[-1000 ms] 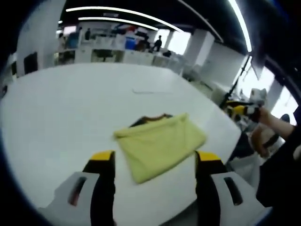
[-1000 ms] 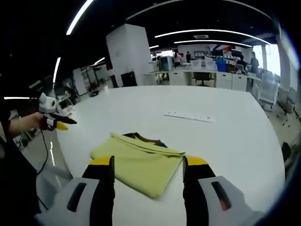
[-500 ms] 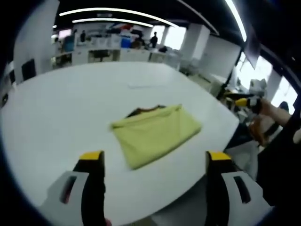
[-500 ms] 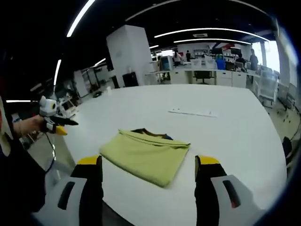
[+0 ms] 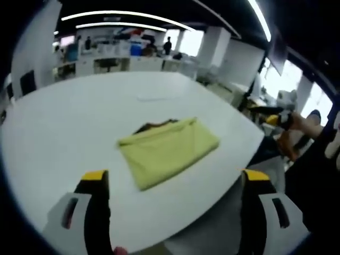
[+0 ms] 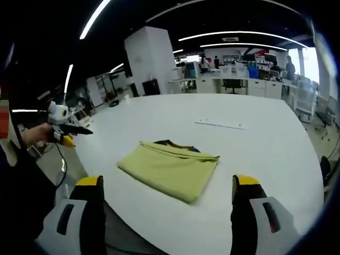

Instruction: Fold the garment on the visible template until the final outline fits inside the template.

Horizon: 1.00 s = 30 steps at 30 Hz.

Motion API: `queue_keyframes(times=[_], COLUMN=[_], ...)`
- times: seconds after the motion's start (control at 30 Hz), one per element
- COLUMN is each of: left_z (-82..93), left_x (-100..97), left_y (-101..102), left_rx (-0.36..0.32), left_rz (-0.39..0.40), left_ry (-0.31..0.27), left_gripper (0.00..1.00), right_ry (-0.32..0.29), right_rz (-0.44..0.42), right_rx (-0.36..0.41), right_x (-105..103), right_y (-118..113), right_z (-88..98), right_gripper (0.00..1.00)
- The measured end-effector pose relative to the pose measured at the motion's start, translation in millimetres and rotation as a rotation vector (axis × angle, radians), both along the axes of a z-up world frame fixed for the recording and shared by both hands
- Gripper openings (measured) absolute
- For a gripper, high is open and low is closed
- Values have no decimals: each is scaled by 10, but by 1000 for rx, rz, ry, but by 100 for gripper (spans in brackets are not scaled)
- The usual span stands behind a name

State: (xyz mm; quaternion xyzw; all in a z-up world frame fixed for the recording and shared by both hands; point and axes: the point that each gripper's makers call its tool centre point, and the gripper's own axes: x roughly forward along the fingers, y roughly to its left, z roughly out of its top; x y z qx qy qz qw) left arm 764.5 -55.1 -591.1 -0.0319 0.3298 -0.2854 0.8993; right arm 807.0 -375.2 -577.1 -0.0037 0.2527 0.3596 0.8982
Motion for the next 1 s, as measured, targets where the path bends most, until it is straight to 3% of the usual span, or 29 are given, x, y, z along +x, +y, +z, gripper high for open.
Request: queue_keyframes(times=[0.67,1.0], left_z=[-56,-198], left_x=[11,70], left_y=[5,-72], left_rx=[-1,8], left_rz=[8,-6], left_ry=[18,54], left_gripper=[99,95], right_ry=[2,37], right_rz=[-3,-4], right_rx=[3,-1], right_x=[57,83], right_y=[23,53], right_z=[-34,-223], right_gripper=[99,75])
